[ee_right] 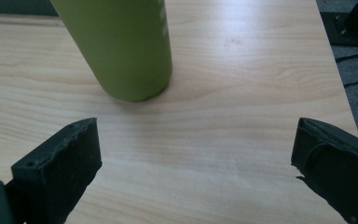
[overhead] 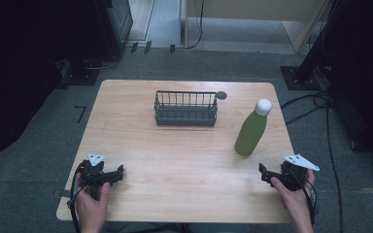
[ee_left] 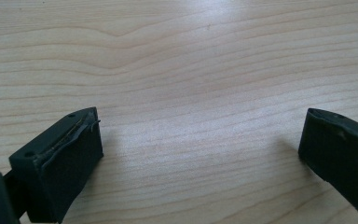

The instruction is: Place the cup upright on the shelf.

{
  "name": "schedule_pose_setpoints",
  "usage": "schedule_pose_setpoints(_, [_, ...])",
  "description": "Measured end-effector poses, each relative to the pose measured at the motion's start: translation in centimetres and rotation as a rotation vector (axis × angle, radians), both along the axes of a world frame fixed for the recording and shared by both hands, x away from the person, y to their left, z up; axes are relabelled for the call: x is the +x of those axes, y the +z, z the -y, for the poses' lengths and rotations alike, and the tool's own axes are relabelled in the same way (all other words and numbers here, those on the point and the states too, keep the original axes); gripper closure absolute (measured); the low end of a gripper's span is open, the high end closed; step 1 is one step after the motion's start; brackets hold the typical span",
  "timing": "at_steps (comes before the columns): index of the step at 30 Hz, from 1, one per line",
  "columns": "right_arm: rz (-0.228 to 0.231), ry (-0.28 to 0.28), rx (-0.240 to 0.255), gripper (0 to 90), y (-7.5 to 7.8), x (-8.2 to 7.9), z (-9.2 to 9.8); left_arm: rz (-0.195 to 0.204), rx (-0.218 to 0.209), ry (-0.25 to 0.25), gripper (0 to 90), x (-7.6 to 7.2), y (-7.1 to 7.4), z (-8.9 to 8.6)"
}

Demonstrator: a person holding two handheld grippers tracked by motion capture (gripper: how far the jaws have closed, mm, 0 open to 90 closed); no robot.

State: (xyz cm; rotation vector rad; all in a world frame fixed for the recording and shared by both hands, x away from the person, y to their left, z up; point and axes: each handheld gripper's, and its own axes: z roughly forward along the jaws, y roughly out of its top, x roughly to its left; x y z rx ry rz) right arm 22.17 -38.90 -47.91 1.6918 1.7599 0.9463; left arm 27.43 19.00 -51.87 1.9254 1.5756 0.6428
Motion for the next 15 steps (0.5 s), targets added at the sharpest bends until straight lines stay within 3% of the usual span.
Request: schedule_pose_setpoints(15, [0.055, 0.035, 0.038, 1.3, 3.1, 2.9, -2.2, 0.000, 0.000, 0.000, 0.0, 0.0, 0.0, 0.0])
